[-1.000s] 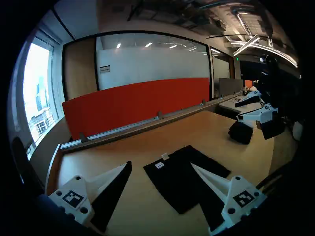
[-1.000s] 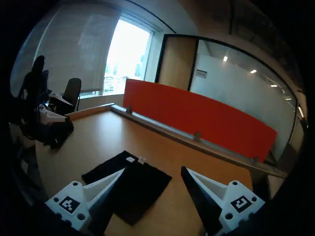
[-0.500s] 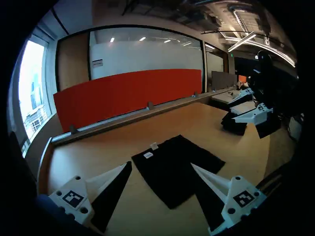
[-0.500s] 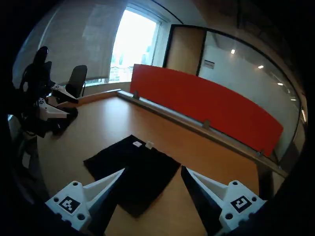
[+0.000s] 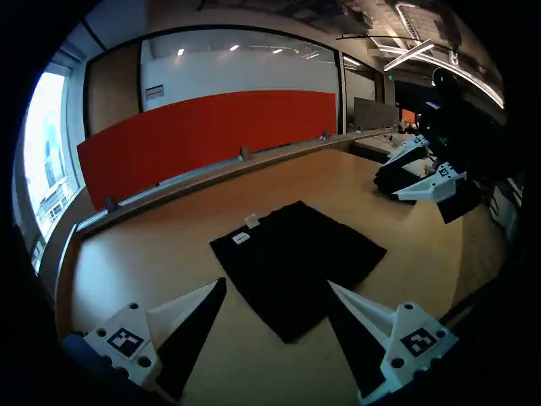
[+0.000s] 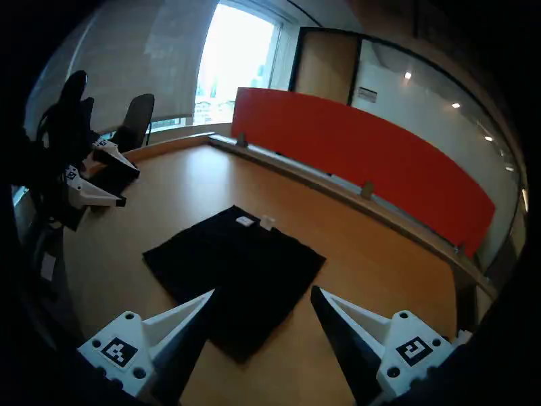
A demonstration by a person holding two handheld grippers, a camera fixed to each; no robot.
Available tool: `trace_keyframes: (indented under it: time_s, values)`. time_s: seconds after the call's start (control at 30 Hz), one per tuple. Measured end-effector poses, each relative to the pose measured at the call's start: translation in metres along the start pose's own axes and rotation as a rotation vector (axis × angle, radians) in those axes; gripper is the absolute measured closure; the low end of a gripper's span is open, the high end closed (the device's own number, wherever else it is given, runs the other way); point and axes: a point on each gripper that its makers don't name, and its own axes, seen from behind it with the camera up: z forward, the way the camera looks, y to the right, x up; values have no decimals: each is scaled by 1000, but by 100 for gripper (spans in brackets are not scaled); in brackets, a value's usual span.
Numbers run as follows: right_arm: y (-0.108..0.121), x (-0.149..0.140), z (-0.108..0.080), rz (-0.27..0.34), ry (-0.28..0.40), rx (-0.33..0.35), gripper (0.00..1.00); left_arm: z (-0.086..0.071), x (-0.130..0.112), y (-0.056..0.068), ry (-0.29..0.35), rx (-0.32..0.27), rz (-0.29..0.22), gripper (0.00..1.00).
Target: Fold towel
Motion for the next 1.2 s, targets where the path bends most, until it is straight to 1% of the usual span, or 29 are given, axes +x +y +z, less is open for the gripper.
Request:
trace_keyframes:
  time_s: [0.37,0.57,0.97,1.2]
  values:
    - [-13,-42,24,7,-74,40,0,26,-45,16,-93,-54,15,0]
    - [-20,-64,33,-3,-116,64,0,40,-65,21,-136,-72,19,1]
    - [-30,-104,44,-12,-201,109,0,60,-102,26,-225,-104,0,0]
    - [-32,-118,49,-1,-239,130,1,68,-119,24,-283,-109,-11,0]
